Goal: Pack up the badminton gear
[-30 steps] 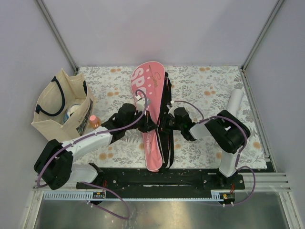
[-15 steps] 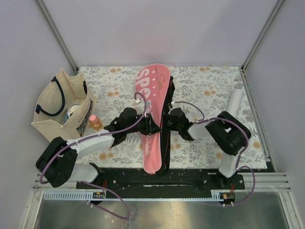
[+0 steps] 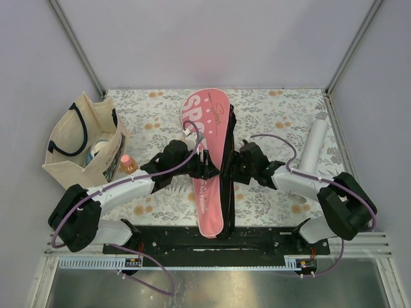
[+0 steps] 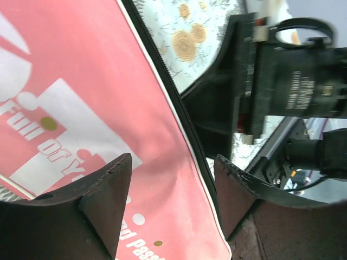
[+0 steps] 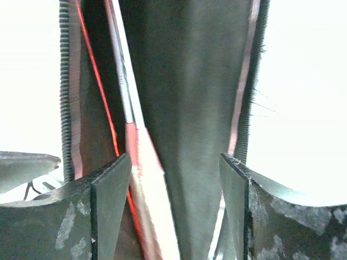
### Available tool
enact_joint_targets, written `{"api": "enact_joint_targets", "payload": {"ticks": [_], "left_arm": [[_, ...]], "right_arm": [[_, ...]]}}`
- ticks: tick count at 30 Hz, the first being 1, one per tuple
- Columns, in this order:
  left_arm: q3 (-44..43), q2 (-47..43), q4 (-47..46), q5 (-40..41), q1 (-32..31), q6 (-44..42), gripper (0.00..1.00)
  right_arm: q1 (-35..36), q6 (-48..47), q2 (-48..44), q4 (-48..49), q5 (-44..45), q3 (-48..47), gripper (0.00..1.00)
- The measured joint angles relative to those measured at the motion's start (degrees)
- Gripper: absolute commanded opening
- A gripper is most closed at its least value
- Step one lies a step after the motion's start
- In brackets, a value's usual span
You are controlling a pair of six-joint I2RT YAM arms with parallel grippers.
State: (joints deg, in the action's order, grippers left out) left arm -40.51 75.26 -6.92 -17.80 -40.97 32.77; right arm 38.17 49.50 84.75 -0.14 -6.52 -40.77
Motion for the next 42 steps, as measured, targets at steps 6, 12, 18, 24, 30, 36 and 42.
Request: {"api": "enact_joint_targets", "payload": {"ticks": [6,12,18,24,30,36,42], "left_arm": [[-0.72,0.00,4.72,4.76,0.00,-1.51,0.66],[-0.72,0.00,6.51,7.54,0.00,-1.49,0.67],[-0.74,0.66,9.03,11.04,0.00,-1.44,0.67],[-0.74,0.96,12.92,14.91,0.22,-1.18,0.67],[-0.61,0.00,15.04,16.06,1.11,-1.11,0.67],[1.81,-6.05,14.78,15.74,0.52,-4.13,0.64],[1.88,-12.55,18.05,21.81,-8.39,-11.06,0.66]], "right_arm": [[-2.12,-3.06,-4.31,-5.81,2.03,-0.04,0.78],[-5.66,-6.43,-5.01,-4.20,1.68,-0.04,0.86],[-6.34,-6.75,1.88,2.93,-1.95,-2.91,0.78],[-6.36,-5.57,11.19,6.32,-2.40,-6.64,0.73],[-6.45,-2.84,15.32,10.03,-2.56,-7.61,0.65],[-6.47,1.03,17.66,11.89,-2.58,-8.41,0.25],[-6.51,5.51,18.12,11.41,-2.58,-8.94,0.00]]}}
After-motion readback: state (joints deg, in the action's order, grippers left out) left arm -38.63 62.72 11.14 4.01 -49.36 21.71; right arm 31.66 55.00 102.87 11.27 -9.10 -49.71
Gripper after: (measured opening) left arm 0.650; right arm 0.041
